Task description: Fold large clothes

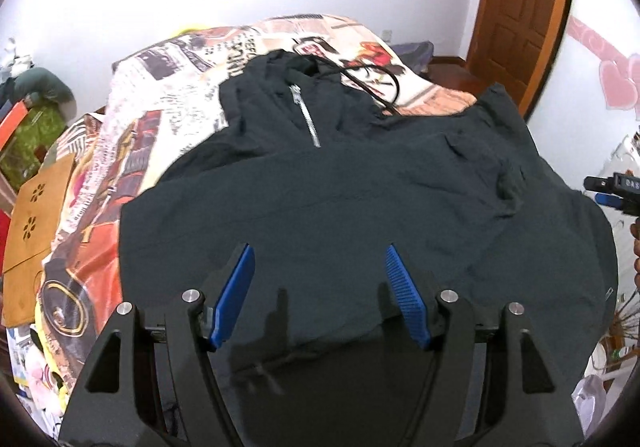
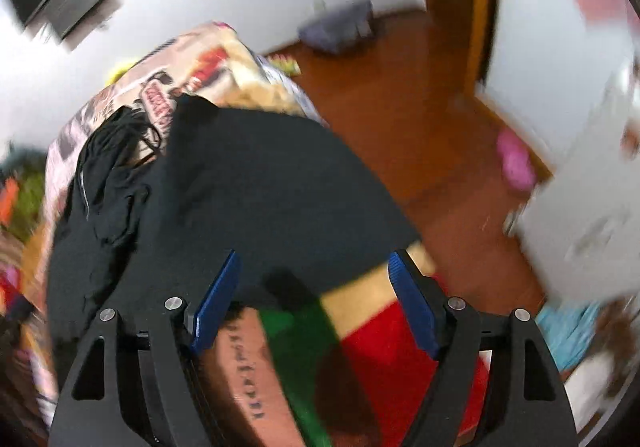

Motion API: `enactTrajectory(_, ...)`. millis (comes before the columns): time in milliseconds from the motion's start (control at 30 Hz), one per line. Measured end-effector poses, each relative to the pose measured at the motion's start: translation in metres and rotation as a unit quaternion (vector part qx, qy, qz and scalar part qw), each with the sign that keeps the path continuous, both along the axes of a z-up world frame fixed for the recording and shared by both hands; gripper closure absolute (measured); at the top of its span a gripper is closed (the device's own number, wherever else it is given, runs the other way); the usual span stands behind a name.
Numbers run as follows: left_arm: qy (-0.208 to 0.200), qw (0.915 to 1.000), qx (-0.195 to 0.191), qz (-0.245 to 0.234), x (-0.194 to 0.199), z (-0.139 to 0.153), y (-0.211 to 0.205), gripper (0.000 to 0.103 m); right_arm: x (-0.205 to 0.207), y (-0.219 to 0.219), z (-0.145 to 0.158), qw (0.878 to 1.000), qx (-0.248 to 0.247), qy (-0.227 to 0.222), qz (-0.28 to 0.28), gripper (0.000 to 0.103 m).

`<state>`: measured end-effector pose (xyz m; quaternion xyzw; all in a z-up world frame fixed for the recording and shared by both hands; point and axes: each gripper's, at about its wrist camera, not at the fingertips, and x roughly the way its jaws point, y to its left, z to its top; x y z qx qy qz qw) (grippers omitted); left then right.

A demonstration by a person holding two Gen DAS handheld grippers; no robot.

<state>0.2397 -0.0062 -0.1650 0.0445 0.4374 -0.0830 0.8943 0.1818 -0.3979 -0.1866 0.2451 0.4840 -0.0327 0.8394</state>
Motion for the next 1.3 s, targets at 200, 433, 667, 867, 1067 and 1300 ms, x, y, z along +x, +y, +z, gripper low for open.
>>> enactTrajectory(200,0.014,0.9999,0.002,0.0,0.0,-0.013,-0.003,0.036,0.005,-0.029,-0.036,0.991,0.126,0.012,-0.05,0.03)
enactTrajectory(433,0.027,0.9994,-0.006,0.019,0.002,-0.023,0.009,0.036,0.026,-0.019,-0.044,0.995,0.082,0.024,-0.059,0.032)
enactTrajectory(667,0.025,0.9992,-0.002,0.032,-0.001,-0.022,0.019,0.036,0.041,-0.011,-0.016,0.998,0.006,0.005,-0.054,0.085)
enactTrajectory(867,0.013,0.9989,-0.006,0.045,-0.008,-0.013,0.032,0.036,0.055,0.025,0.06,0.996,-0.055,-0.072,-0.003,0.092)
enactTrajectory(1067,0.006,0.9986,-0.009,0.052,-0.018,-0.006,0.044,0.036,0.04,0.104,0.144,0.977,-0.065,-0.172,0.108,0.092)
enactTrajectory(1300,0.002,0.9984,-0.011,0.056,-0.03,-0.002,0.055,0.036,0.025,0.2,0.131,0.952,-0.064,-0.17,0.245,0.092)
